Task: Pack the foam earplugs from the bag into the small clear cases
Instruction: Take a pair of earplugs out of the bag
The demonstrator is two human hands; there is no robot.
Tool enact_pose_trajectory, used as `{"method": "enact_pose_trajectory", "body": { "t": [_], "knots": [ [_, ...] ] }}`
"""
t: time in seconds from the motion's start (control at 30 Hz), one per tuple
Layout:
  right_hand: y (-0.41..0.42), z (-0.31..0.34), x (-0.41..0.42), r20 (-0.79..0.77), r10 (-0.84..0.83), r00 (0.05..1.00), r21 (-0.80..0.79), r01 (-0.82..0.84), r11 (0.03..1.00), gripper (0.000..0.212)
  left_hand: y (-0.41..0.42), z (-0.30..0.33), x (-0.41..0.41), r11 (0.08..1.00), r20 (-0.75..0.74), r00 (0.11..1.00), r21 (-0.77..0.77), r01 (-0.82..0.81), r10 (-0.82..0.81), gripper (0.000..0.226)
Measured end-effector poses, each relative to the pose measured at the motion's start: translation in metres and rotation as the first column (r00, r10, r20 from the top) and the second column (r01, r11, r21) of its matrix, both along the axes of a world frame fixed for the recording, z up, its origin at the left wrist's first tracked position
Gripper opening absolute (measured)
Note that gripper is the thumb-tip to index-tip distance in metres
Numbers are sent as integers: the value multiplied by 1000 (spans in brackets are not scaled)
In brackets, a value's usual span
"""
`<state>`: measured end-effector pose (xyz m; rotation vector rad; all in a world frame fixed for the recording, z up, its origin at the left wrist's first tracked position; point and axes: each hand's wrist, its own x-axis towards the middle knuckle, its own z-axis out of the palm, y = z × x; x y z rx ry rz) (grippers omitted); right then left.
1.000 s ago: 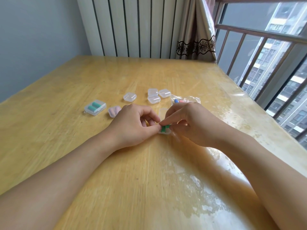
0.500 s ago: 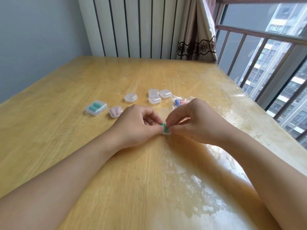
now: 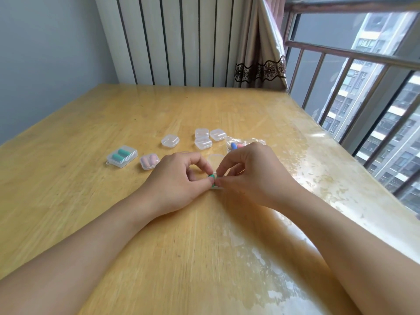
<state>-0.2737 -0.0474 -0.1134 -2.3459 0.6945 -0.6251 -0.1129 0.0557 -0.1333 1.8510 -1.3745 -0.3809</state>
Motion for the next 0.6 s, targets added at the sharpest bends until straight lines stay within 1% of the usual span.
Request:
{"method": "enact_pose_trajectory", "body": {
  "t": [0.13, 0.23, 0.3, 0.4, 0.47, 0.5, 0.53, 0.6],
  "knots": [
    [-1, -2, 0, -21, 2, 1000, -12, -2, 1000, 7, 0, -1, 1, 1000, -19, 1000, -15, 21, -21, 13],
    [1, 2, 0, -34, 39, 999, -40, -41, 998, 4, 0, 0, 0, 997, -86, 995, -67, 44, -50, 30],
    [2, 8, -3, 14, 22, 1000, -53, -22, 998, 12, 0, 1, -1, 997, -107, 993, -73, 37, -45, 41],
    [-2, 13, -6, 115, -71, 991, -84, 81, 993, 23, 0, -1, 0, 996, -131, 990, -77, 36, -46, 47],
    [-4, 11, -5, 86, -96, 992, -94, 104, 990, 41, -1, -1, 0, 996, -132, 990, -76, 37, -47, 50],
    [-4, 8, -4, 57, -85, 995, -99, 90, 991, 46, 0, -1, 0, 996, -131, 990, -75, 40, -50, 49],
    [-4, 6, -2, 38, -62, 997, -114, 66, 991, 42, 0, -1, 0, 996, -130, 990, -74, 48, -58, 46],
    [-2, 3, 0, 25, -15, 1000, -181, 19, 983, 21, 1, 1, 0, 995, -115, 990, -70, 73, -81, 30]
  ]
}}
